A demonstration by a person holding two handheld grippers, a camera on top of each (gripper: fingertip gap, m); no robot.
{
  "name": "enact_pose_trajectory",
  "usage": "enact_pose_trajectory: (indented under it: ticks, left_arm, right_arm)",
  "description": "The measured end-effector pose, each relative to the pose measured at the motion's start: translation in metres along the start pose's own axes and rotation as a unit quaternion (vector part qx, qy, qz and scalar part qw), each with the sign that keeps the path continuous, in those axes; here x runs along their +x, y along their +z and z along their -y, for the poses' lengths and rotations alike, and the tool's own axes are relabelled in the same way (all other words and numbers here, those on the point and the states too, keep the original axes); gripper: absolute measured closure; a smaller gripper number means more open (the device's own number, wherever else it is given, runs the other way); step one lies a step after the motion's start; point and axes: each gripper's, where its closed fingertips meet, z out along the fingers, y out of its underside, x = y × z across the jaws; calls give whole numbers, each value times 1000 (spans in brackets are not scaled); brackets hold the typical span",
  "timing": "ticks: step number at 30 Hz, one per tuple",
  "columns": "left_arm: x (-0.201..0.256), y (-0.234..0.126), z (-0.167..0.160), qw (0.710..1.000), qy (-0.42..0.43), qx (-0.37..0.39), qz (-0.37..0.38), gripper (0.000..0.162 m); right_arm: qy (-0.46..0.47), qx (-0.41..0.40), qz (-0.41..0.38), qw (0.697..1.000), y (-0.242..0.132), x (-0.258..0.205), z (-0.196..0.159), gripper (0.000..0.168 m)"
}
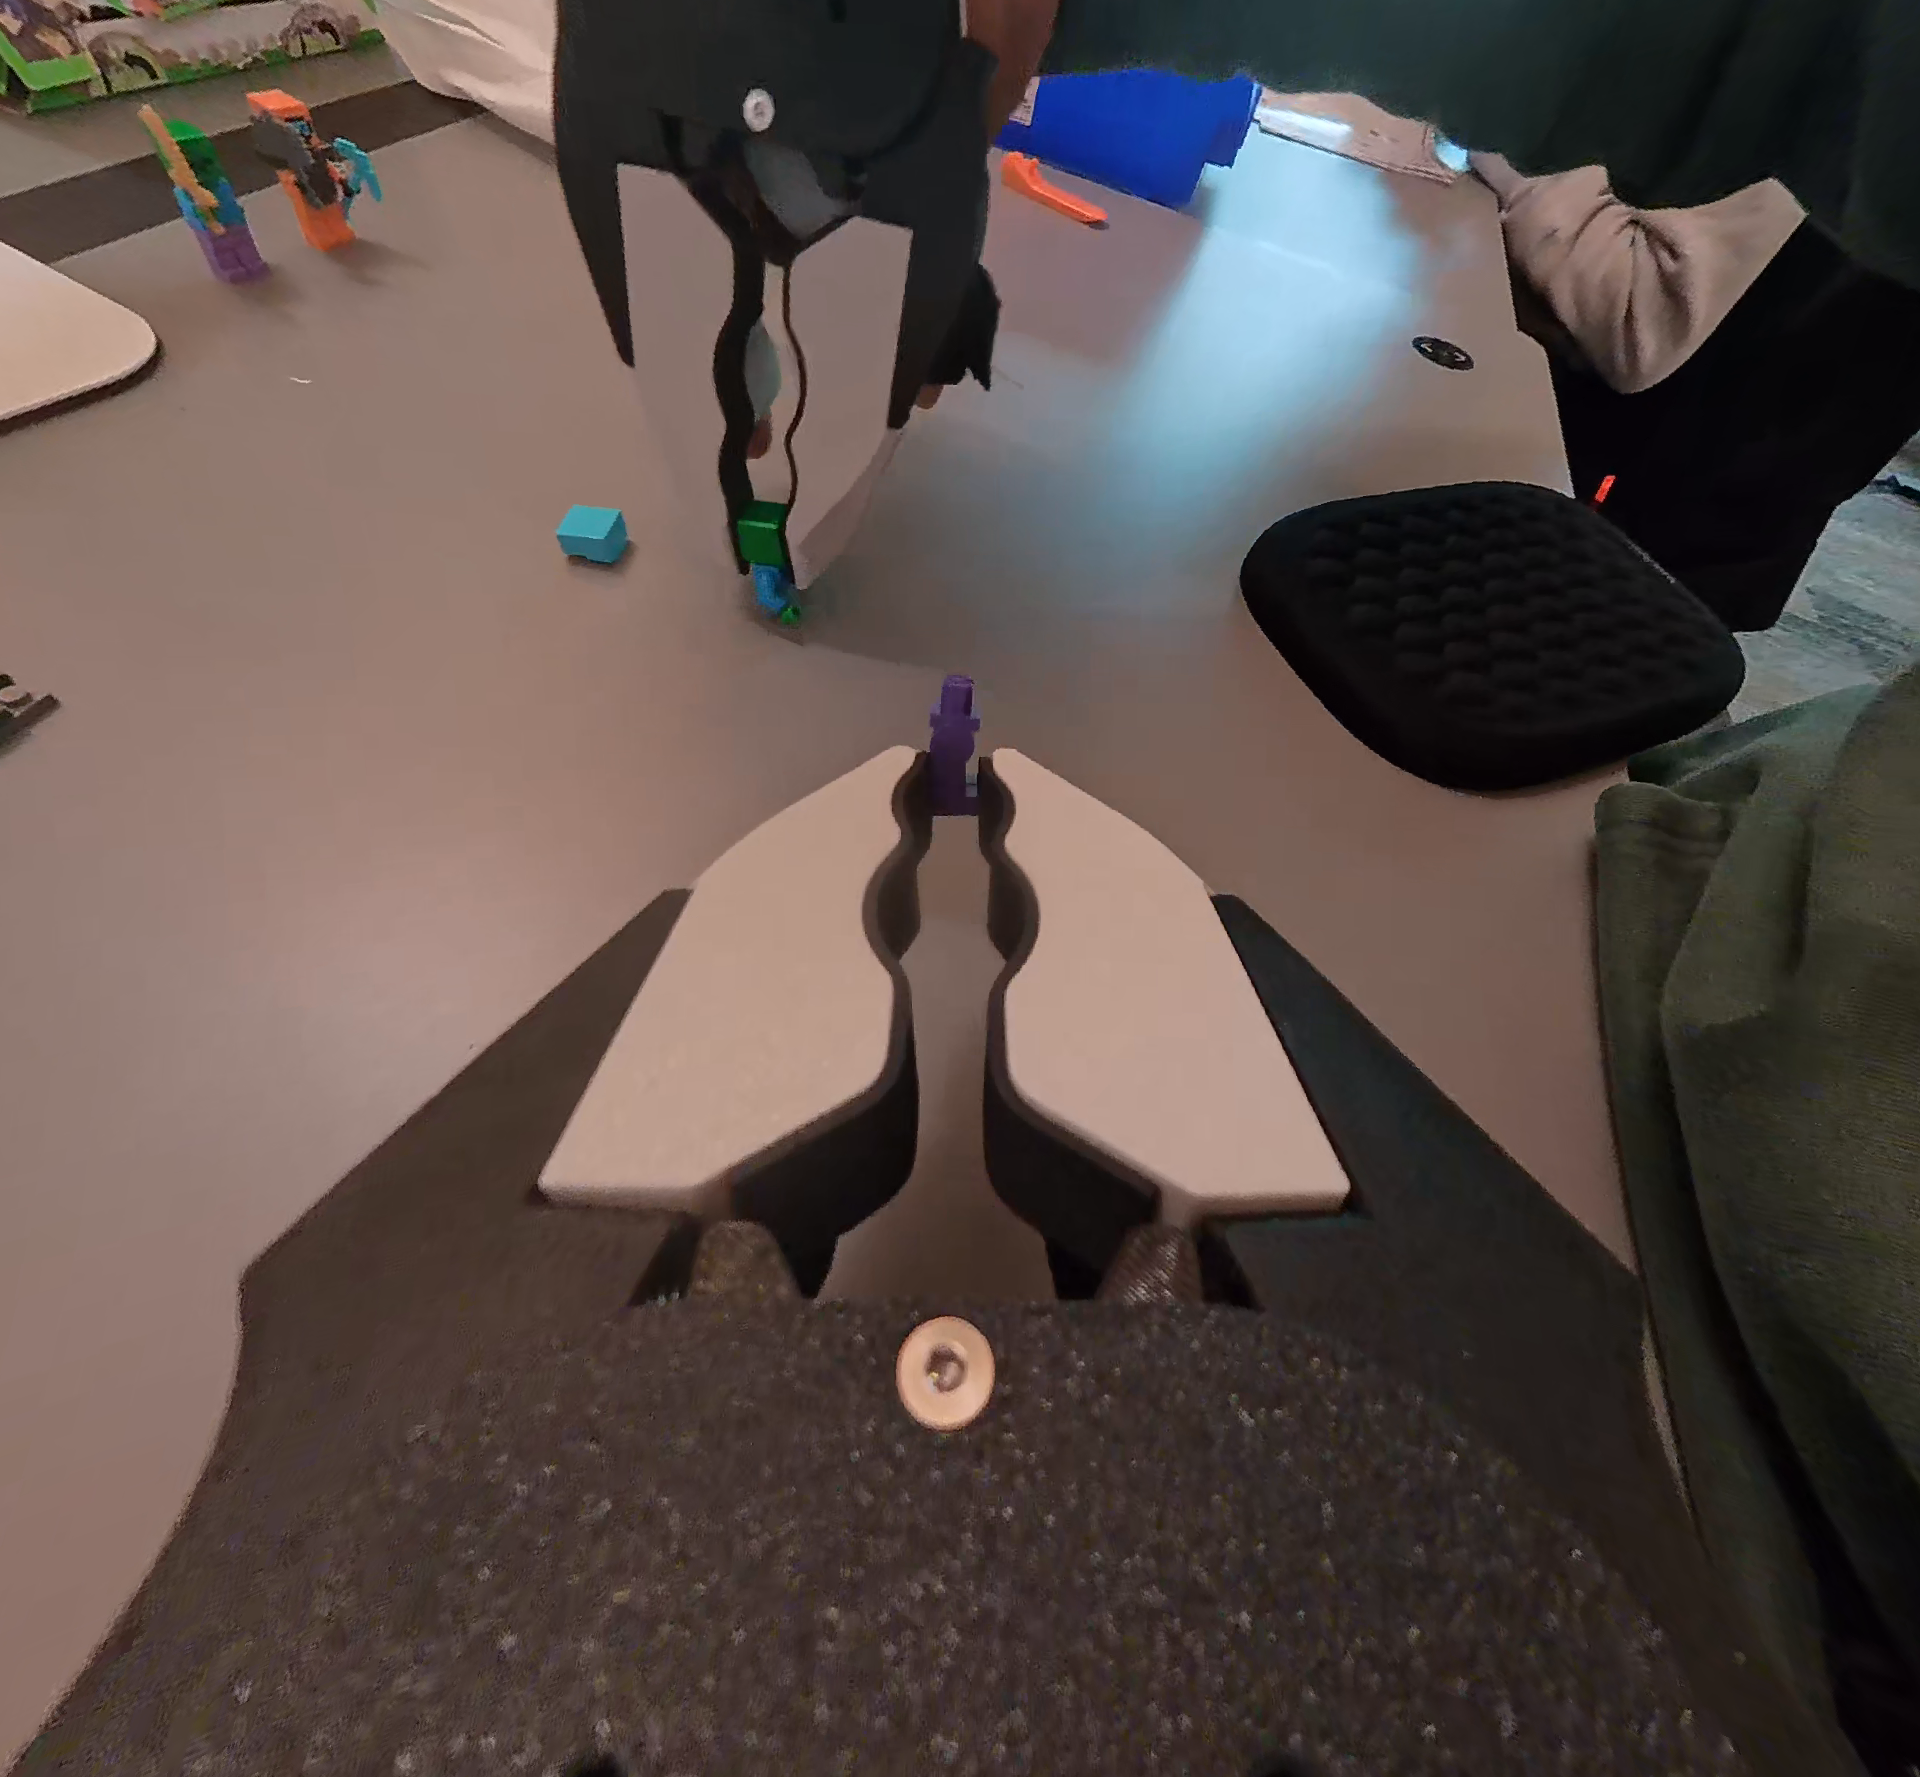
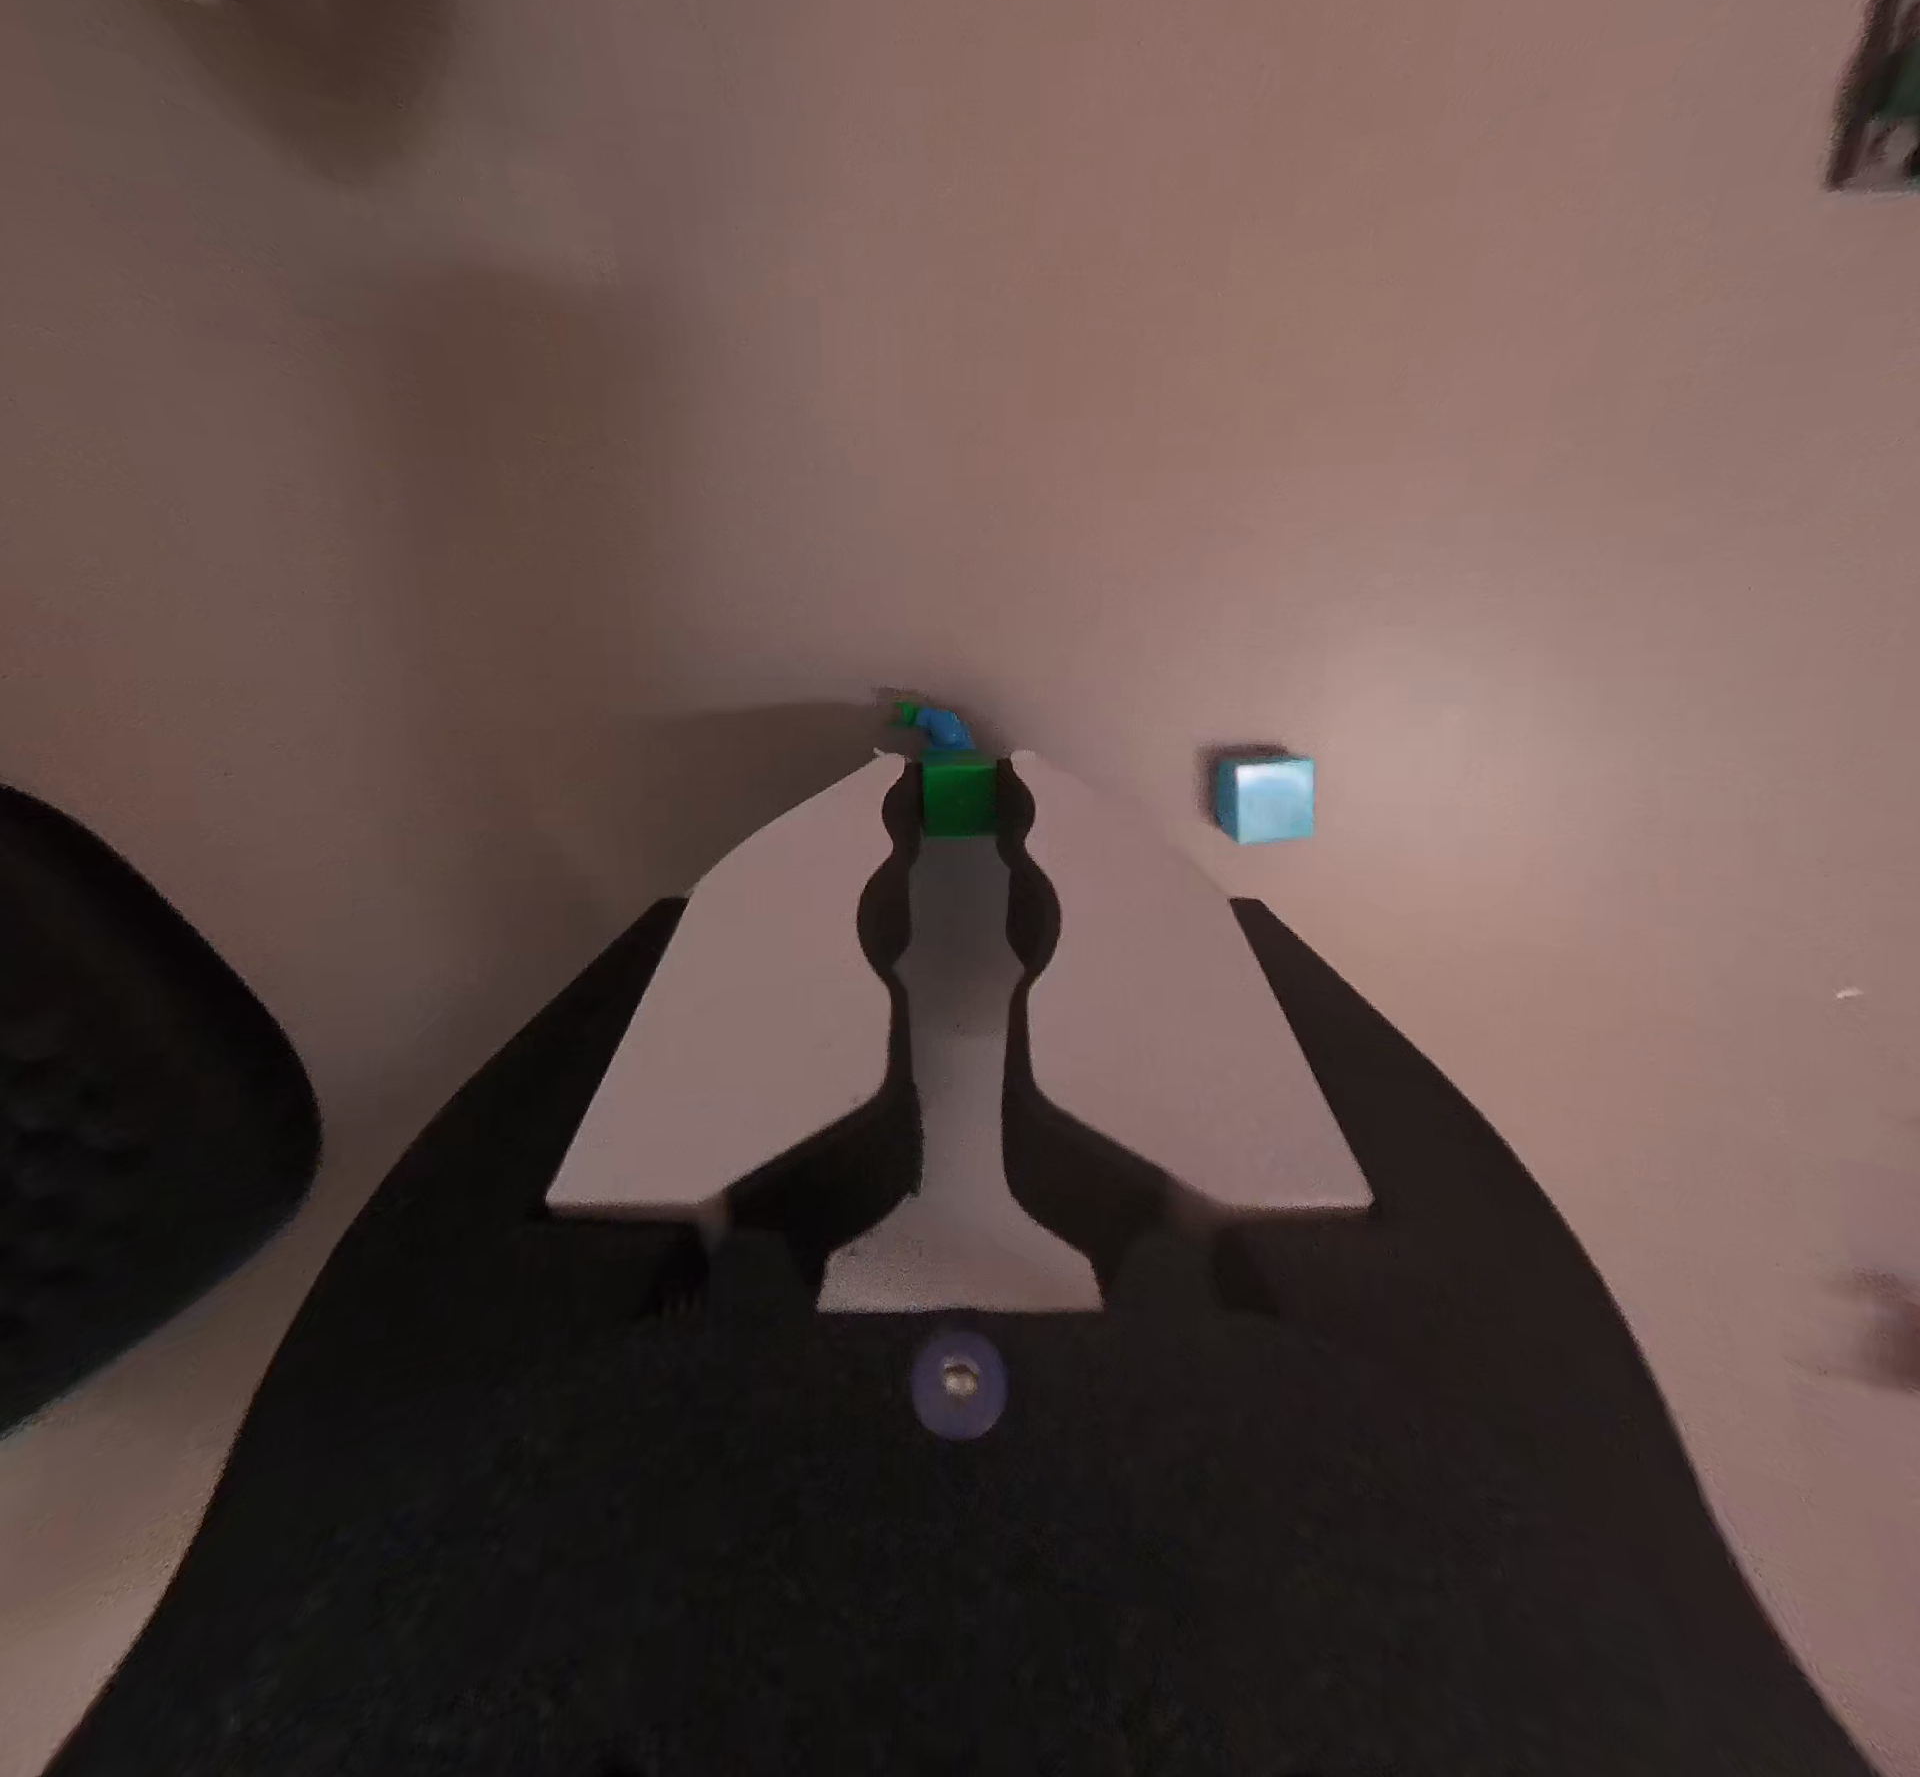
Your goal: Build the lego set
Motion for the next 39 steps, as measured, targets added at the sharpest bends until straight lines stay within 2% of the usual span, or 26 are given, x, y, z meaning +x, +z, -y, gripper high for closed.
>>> enact_pose_trajectory:
  ticks: [3,7,11,16,22,39]
  left_arm:
    - [-1,-2,1,1000,-8,2,0,154]
    - [-2,-3,4,1000,-20,8,-4,154]
    - [-1,-2,3,1000,-23,2,-2,154]
    - [1,0,1,1000,-22,-4,-3,154]
    - [5,2,-3,999,-25,-17,-11,154]
    - [10,0,-3,997,-55,-16,-44,154]
  right_arm:
    - [29,134,19,990,-21,-14,32,155]
    - [54,315,37,947,-58,-41,76,155]
    - [82,381,44,920,-62,-59,96,155]
    - [111,397,52,910,-52,-65,102,155]
    - [106,366,50,923,-41,-66,98,155]
    - [76,342,57,935,-35,-72,103,156]
